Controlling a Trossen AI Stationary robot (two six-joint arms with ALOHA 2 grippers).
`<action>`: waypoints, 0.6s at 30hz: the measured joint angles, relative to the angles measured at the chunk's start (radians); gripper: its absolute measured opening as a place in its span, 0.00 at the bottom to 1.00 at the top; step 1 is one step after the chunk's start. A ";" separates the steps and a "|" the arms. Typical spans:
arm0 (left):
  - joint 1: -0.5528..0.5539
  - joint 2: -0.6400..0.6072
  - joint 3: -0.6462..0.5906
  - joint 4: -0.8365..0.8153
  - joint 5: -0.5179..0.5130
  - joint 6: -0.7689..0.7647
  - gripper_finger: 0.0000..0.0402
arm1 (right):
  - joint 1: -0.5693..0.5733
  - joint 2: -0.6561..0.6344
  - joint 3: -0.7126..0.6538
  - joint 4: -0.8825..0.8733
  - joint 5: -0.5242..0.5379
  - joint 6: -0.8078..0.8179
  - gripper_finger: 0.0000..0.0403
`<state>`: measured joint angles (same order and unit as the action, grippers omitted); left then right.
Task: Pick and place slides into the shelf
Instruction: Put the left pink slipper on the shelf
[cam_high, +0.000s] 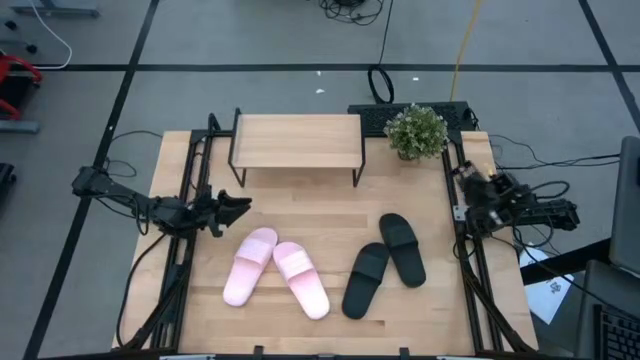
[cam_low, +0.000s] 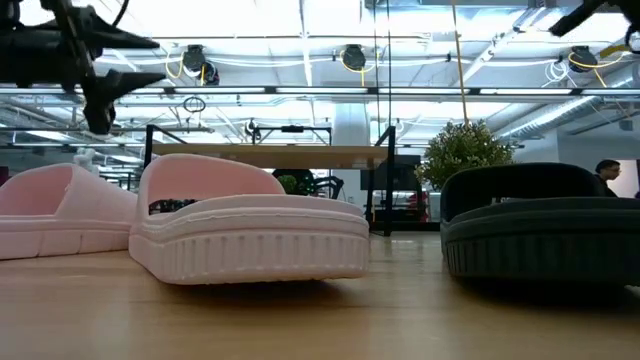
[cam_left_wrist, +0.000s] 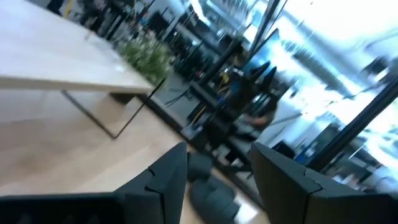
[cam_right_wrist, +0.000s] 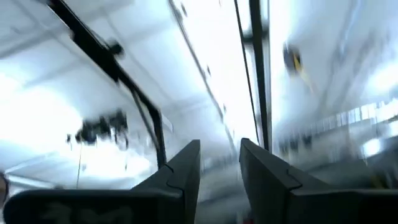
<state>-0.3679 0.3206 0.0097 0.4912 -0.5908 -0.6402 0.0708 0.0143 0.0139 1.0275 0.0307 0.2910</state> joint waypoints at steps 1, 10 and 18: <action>0.000 0.000 0.000 0.034 -0.002 0.002 0.44 | 0.000 0.000 0.000 0.031 0.001 -0.020 0.26; 0.000 0.000 0.000 0.208 -0.016 0.006 0.44 | 0.000 0.000 0.000 0.031 0.049 -0.055 0.26; 0.000 0.001 0.022 0.214 0.042 -0.048 0.44 | 0.001 0.003 0.008 0.040 0.025 0.018 0.26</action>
<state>-0.3683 0.3213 0.0320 0.7050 -0.5487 -0.6883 0.0715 0.0177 0.0224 1.0673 0.0561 0.3086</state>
